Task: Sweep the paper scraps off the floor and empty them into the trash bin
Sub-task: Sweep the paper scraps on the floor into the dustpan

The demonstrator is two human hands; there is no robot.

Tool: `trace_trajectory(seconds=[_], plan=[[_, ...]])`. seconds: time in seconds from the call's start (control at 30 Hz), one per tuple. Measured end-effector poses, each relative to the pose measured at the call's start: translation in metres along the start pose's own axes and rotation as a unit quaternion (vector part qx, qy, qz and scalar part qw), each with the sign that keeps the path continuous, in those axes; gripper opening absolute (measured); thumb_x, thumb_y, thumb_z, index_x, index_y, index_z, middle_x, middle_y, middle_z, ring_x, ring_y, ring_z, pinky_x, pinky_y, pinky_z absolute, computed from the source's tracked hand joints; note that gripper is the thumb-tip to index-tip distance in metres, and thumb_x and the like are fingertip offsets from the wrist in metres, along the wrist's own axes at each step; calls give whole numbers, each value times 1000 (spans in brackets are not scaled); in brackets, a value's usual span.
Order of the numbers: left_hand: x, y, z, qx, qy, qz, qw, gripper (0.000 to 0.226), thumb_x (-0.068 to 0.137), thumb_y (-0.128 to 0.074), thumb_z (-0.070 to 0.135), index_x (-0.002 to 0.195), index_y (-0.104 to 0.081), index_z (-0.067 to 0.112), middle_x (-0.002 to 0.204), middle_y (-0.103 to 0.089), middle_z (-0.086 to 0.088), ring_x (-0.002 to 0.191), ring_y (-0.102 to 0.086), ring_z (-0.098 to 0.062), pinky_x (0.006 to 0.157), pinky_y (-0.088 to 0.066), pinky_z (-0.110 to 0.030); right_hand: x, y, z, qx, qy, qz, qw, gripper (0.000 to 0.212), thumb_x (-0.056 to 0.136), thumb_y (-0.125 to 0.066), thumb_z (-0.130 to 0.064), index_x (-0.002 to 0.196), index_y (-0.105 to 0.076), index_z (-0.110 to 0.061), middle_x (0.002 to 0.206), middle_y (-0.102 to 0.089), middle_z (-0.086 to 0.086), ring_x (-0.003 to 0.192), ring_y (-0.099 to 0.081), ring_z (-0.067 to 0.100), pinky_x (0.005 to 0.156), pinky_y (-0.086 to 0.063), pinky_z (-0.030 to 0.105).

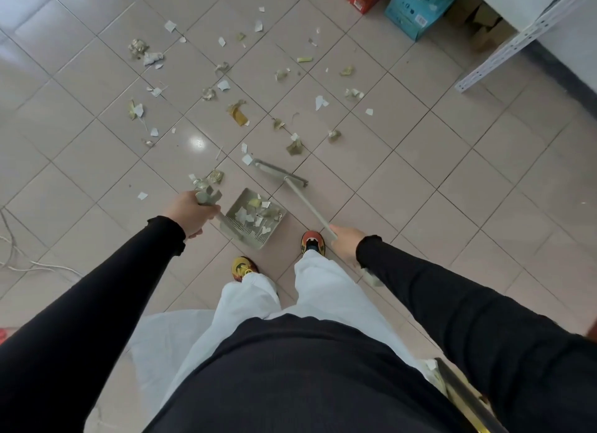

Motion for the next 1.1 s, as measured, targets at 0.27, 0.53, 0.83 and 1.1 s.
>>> trace_trajectory(seconds=[0.27, 0.53, 0.83, 1.1], plan=[[-11, 3, -10, -46, 16, -103, 994, 32, 92, -68, 40, 110, -62, 14, 98, -68, -9, 53, -49, -14, 41, -42, -22, -6, -51, -29, 82, -7, -57, 995, 36, 98, -38, -8, 129, -47, -22, 74, -43, 2, 46, -44, 13, 39, -39, 24], [-18, 40, -61, -16, 3, -76, 997, 25, 95, -58, 13, 120, -61, 12, 89, -61, -10, 52, -47, -15, 36, -33, -19, -21, -70, -51, 151, 5, -2, 988, 49, 96, -39, -19, 143, -38, -32, 71, -45, 1, 45, -39, 12, 37, -38, 21], [-23, 128, -123, -21, 5, -34, 999, 18, 89, -60, 12, 106, -66, 8, 86, -55, -16, 51, -42, -20, 45, -30, -23, 11, -68, -132, 155, 12, 22, 988, 63, 95, -41, -23, 154, -23, -37, 80, -53, -1, 47, -45, 15, 39, -42, 23], [13, 199, -137, -16, 20, 13, 1000, 5, 92, -63, 15, 96, -64, 13, 98, -71, -16, 48, -43, -17, 39, -31, -21, 30, -42, -178, 160, 37, 36, 986, 60, 99, -40, -17, 155, -23, -28, 83, -52, -3, 52, -46, 14, 39, -39, 22]])
Point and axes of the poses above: each hand's wrist, its own x-axis towards the middle knuckle, its own y-axis out of the back of the hand, z = x × y, the point moved 10 cm from there along x, towards the middle knuckle
